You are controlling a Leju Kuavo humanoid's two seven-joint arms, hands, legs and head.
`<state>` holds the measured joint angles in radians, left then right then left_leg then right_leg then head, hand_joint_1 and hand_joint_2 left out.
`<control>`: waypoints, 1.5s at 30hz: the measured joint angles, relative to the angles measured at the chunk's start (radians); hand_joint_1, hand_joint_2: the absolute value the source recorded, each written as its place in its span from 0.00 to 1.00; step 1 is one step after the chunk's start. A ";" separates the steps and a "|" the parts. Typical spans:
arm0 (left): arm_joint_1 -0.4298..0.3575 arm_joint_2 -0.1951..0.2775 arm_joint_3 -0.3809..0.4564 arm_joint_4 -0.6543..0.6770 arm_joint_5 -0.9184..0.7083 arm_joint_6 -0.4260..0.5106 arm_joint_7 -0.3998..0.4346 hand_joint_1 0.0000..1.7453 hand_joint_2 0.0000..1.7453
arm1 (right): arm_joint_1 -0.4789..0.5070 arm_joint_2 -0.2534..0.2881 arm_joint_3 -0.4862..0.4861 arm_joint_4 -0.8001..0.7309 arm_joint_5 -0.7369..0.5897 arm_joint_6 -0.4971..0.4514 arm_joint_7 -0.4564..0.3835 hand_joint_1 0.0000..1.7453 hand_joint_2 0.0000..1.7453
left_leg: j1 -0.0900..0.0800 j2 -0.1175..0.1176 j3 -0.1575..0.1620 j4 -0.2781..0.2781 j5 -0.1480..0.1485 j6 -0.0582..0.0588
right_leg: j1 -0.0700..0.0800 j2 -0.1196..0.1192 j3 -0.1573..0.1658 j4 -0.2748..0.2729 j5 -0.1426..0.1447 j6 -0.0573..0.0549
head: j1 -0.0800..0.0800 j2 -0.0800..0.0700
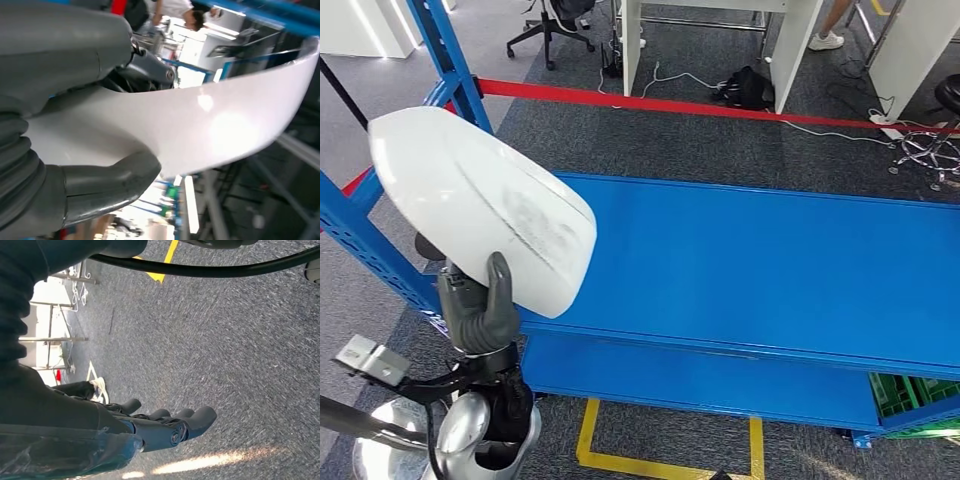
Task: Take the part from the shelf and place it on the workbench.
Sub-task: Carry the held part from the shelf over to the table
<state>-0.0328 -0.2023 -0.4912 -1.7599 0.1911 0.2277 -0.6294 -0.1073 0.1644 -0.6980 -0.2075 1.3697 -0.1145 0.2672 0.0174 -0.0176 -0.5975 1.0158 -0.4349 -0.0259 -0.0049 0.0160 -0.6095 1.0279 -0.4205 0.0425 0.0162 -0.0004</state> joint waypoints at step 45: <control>-0.037 0.027 -0.051 0.090 -0.220 0.261 -0.016 1.00 1.00 | 0.010 0.005 -0.054 0.000 -0.040 -0.041 -0.045 0.00 1.00 | 0.000 0.000 0.000 0.000 0.000 0.000 | 0.000 0.000 0.000 0.000 0.000 0.000 | 0.000 0.000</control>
<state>-0.0696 -0.1750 -0.5419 -1.6694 -0.0290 0.4888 -0.6458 -0.0972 0.1697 -0.7516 -0.2075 1.3295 -0.1556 0.2222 0.0174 -0.0176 -0.5977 1.0158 -0.4349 -0.0259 -0.0048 0.0161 -0.6094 1.0279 -0.4205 0.0426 0.0161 -0.0004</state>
